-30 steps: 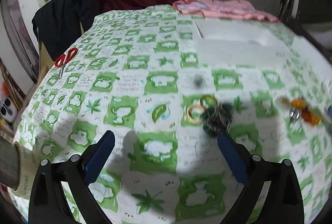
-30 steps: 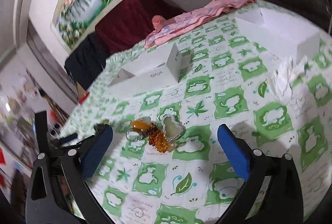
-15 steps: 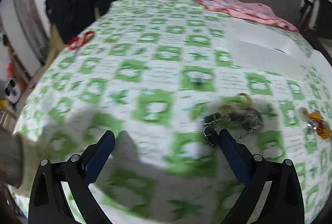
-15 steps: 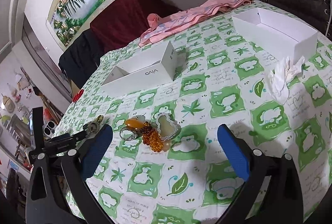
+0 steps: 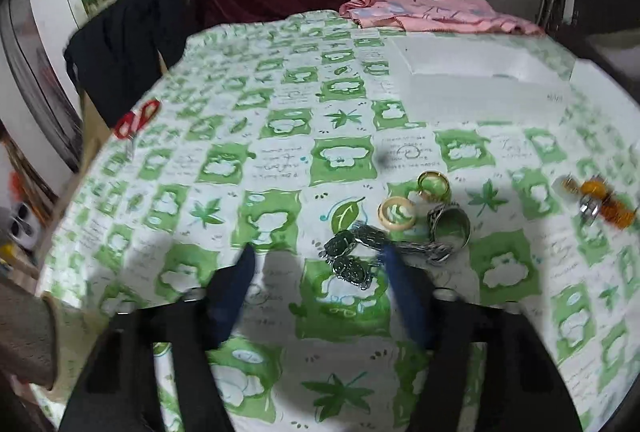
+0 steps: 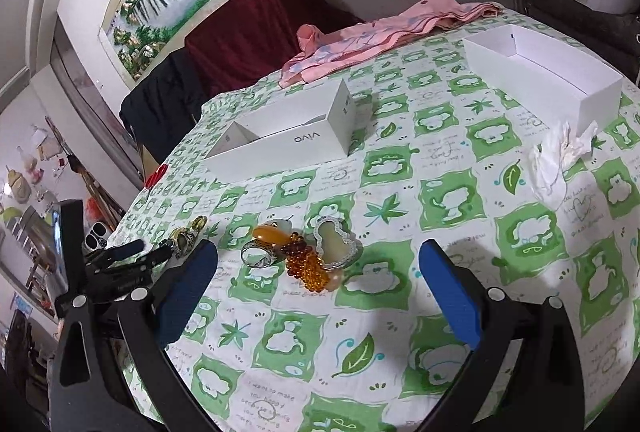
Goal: Organize jewelry
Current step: 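Grasp the silver chain bracelet with left tool while right tool grasps the amber bead string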
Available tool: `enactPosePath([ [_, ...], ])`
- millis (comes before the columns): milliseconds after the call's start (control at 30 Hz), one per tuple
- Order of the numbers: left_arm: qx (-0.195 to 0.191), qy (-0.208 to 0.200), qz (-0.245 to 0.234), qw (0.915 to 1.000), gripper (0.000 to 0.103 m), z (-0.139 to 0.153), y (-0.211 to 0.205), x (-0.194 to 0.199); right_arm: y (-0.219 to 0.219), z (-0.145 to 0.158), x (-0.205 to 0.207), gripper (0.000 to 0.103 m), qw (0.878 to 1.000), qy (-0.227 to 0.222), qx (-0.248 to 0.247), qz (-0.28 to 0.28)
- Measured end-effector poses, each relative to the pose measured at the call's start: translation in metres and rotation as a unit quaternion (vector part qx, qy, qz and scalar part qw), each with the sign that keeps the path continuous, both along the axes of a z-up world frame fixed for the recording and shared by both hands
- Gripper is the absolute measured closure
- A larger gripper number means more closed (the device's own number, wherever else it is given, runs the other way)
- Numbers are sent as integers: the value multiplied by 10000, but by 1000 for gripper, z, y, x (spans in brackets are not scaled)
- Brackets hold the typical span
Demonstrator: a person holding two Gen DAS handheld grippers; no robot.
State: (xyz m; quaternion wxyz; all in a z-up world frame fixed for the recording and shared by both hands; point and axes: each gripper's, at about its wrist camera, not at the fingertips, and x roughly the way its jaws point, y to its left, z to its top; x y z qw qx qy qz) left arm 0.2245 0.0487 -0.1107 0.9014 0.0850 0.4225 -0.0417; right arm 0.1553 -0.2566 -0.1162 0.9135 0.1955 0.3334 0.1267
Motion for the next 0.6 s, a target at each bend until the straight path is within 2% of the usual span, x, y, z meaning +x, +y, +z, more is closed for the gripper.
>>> enactPosePath([
  [33,-73,25,-13,10000,56,-2,2,0,1,0,0,7,10000,-10,-17,17],
  [100,-287,94,-137,9995,74,-3,4,2,5,1,0,7,9999,-32,-73,67],
  [167,-271,64,-189,9994,77,-3,2,0,7,2,-1,7,9999,-46,-118,99],
  [267,-288,-109,-266,9992,89,0,0,-10,9,4,-2,7,9997,-79,-178,138],
  [400,-396,-238,-225,9987,90,4,4,-17,12,5,-3,7,9993,-65,-331,170],
  [533,-460,-130,-208,9986,89,3,6,-13,19,5,-6,7,9961,96,-845,219],
  [567,-436,-131,-204,9988,85,3,6,-12,20,4,-6,7,9952,139,-931,251],
  [600,-401,-142,-214,9989,73,3,5,-10,21,4,-6,7,9944,178,-1005,280],
])
